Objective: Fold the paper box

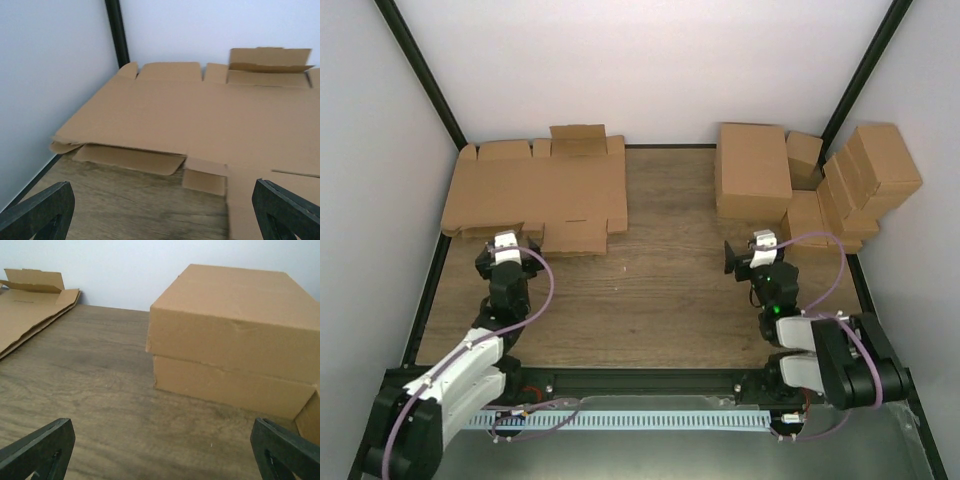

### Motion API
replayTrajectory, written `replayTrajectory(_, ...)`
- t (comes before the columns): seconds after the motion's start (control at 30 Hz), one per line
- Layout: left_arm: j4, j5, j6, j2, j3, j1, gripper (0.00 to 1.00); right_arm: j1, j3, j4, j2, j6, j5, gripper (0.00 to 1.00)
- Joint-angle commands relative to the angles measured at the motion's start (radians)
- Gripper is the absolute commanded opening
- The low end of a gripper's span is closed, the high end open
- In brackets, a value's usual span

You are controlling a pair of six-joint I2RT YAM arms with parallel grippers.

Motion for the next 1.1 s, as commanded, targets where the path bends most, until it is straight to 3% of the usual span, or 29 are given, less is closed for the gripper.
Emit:
replayTrajectory(0.0,0.26,0.109,0.041,0.068,-0.051,0.109,1.0,-0.056,0.095,0.127,0.079,-0.041,-0.086,1.0)
replayTrajectory(0.17,0.416,0.228,0.031,0.201,-0.07,0.194,1.0,-0.171,0.15,0.188,0.213,0.055,-0.206,1.0)
replayTrajectory(0.33,0.482,0.25,0.041,0.374,-0.003,0.218,1.0,-0.185,0.17,0.236,0.309,0.051,-0.245,1.0)
replayTrajectory(0.63,0.557,0.319,0.07,0.608,0.135,0.252,1.0,-0.183,0.186,0.199,0.306,0.077,-0.168,1.0)
replayTrajectory(0.7,0.655,0.348,0.091,0.676,0.123,0.258,1.0,-0.183,0.186,0.198,0.305,0.078,-0.168,1.0)
replayTrajectory(0.83,0.616,0.405,0.069,0.696,0.149,0.293,1.0,-0.183,0.186,0.198,0.305,0.078,-0.168,1.0)
replayTrajectory(0.97,0.76,0.496,0.047,0.733,0.087,0.34,1.0,-0.183,0.187,0.198,0.306,0.078,-0.168,1.0)
replayTrajectory(1.07,0.724,0.499,0.051,0.731,0.098,0.34,1.0,-0.182,0.187,0.196,0.306,0.078,-0.168,1.0)
